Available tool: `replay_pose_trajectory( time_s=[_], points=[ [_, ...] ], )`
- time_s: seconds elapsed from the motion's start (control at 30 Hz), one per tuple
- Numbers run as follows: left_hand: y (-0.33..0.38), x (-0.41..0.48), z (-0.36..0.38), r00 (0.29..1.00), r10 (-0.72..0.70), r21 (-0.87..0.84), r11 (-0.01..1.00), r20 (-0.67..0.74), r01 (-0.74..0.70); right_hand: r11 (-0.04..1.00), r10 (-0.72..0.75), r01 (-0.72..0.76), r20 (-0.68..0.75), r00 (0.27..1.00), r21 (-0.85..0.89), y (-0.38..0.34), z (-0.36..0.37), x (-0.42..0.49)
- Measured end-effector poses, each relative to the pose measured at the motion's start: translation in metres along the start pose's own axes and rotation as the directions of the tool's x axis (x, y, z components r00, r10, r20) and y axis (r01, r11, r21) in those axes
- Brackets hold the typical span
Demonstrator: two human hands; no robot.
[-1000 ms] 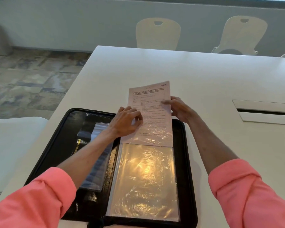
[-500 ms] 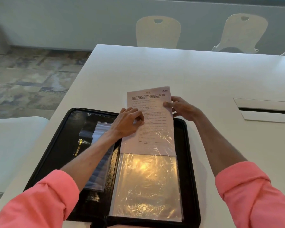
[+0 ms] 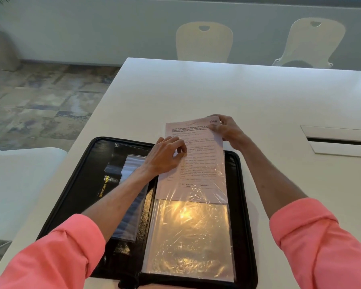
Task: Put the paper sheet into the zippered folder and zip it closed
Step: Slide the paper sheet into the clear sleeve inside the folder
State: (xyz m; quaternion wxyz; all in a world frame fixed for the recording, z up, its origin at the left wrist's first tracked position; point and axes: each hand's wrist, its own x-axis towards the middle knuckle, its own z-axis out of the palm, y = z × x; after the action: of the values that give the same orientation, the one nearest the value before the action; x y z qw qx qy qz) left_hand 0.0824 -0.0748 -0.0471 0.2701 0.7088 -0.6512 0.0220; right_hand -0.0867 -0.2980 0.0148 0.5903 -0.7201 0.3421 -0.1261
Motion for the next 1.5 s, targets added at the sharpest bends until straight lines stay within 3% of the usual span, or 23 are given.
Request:
replay_pose_trajectory(
  time_s=[0.07,0.2,0.3,0.63,0.8,1.2,1.5],
  points=[
    [0.0,-0.001,-0.001,1.0,-0.007,-0.005,1.0,-0.007,0.007,0.999,-0.02,0.023,0.082,0.996,-0.026,0.003,-0.008,-0.004],
    [0.004,-0.001,0.001,1.0,-0.015,0.0,1.0,0.0,0.015,0.992,0.102,-0.084,0.211,0.972,-0.094,0.005,-0.021,-0.011],
    [0.005,0.0,0.002,1.0,-0.016,0.027,1.0,0.009,0.015,0.979,0.123,-0.067,0.3,0.946,-0.192,0.005,-0.025,-0.012],
    [0.002,0.018,-0.014,0.984,-0.016,0.017,1.0,0.178,0.013,0.923,-0.003,0.12,0.306,0.952,-0.365,-0.016,-0.016,-0.019],
    [0.004,0.019,-0.017,0.988,0.033,0.041,0.998,0.152,-0.039,0.87,0.047,0.119,0.322,0.946,-0.478,-0.016,-0.016,-0.019],
    [0.01,0.016,-0.016,0.993,0.039,0.055,0.997,0.115,-0.046,0.816,0.01,0.23,0.411,0.912,-0.53,-0.018,0.007,-0.021],
    [0.014,0.012,-0.012,0.995,0.009,0.069,0.997,0.096,-0.016,0.764,-0.007,0.218,0.331,0.944,-0.608,-0.006,0.034,-0.035]
  ],
)
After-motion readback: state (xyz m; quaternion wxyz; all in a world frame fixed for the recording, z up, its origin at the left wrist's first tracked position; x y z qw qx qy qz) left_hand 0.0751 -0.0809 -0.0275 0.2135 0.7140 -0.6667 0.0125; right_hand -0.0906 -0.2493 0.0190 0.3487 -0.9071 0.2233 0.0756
